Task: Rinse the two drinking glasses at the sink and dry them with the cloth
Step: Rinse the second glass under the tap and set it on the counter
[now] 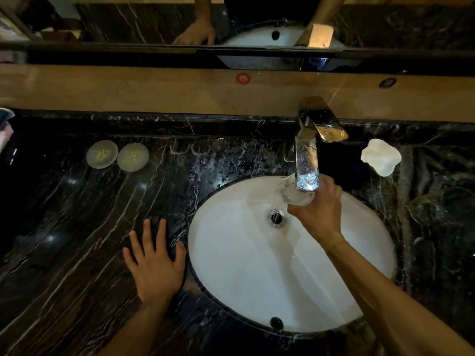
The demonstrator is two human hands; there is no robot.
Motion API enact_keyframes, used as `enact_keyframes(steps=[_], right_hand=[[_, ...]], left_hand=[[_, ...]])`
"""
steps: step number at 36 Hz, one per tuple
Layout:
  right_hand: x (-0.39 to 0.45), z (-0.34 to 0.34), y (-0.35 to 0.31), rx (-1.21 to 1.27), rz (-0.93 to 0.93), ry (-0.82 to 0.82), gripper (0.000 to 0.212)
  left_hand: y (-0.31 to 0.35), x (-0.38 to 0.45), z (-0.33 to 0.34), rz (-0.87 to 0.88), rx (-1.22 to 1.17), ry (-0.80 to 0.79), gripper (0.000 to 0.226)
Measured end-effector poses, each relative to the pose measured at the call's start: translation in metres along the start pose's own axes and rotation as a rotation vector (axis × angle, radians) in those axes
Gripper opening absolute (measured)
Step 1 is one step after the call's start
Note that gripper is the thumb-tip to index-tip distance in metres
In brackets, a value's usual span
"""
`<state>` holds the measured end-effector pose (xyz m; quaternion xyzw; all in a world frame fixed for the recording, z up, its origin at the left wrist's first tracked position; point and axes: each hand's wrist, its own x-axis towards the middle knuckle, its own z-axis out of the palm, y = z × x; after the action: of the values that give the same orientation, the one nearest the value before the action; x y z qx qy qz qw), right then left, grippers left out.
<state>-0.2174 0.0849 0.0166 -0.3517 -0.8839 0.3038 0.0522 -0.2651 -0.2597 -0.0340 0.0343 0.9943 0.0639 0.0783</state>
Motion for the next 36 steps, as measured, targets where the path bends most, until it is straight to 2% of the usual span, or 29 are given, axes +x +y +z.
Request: enact_keyframes(steps=[3, 7, 10, 12, 14, 18, 20, 24, 28, 31, 36], right_hand=[[0.000, -0.007, 0.000, -0.066, 0.068, -0.008, 0.088], [0.001, -0.018, 0.005, 0.003, 0.162, -0.153, 0.094], [0.004, -0.025, 0.016, 0.308, 0.291, -0.303, 0.083], [0.003, -0.030, 0.018, 0.494, 0.379, -0.462, 0.074], [0.002, -0.032, 0.020, 0.603, 0.399, -0.579, 0.072], [-0.001, -0.025, 0.016, 0.775, 0.409, -0.675, 0.078], [-0.001, -0.017, 0.013, 0.806, 0.399, -0.649, 0.086], [-0.002, 0.000, 0.003, 0.789, 0.349, -0.492, 0.097], [-0.004, 0.009, -0.007, 0.686, 0.283, -0.326, 0.081], [-0.002, 0.013, -0.007, 0.692, 0.250, -0.215, 0.084], [0.006, 0.011, 0.001, 0.836, 0.282, -0.213, 0.092]], left_hand=[[0.001, 0.000, -0.001, -0.003, 0.003, 0.001, 0.072], [0.002, -0.001, -0.002, -0.003, -0.016, 0.015, 0.072], [0.002, -0.001, -0.002, -0.002, -0.020, 0.008, 0.072], [0.002, 0.000, -0.002, -0.003, -0.016, 0.007, 0.072], [0.002, -0.001, -0.002, -0.008, -0.010, 0.002, 0.072], [0.002, -0.001, -0.003, -0.009, -0.010, 0.000, 0.073], [0.002, -0.001, -0.003, -0.009, -0.011, 0.002, 0.073], [0.002, -0.001, -0.004, -0.010, -0.015, 0.003, 0.073], [0.003, -0.001, -0.003, -0.011, -0.007, -0.006, 0.073], [0.003, -0.001, -0.003, -0.012, -0.007, -0.004, 0.073], [0.002, -0.001, -0.002, 0.001, -0.010, 0.014, 0.071]])
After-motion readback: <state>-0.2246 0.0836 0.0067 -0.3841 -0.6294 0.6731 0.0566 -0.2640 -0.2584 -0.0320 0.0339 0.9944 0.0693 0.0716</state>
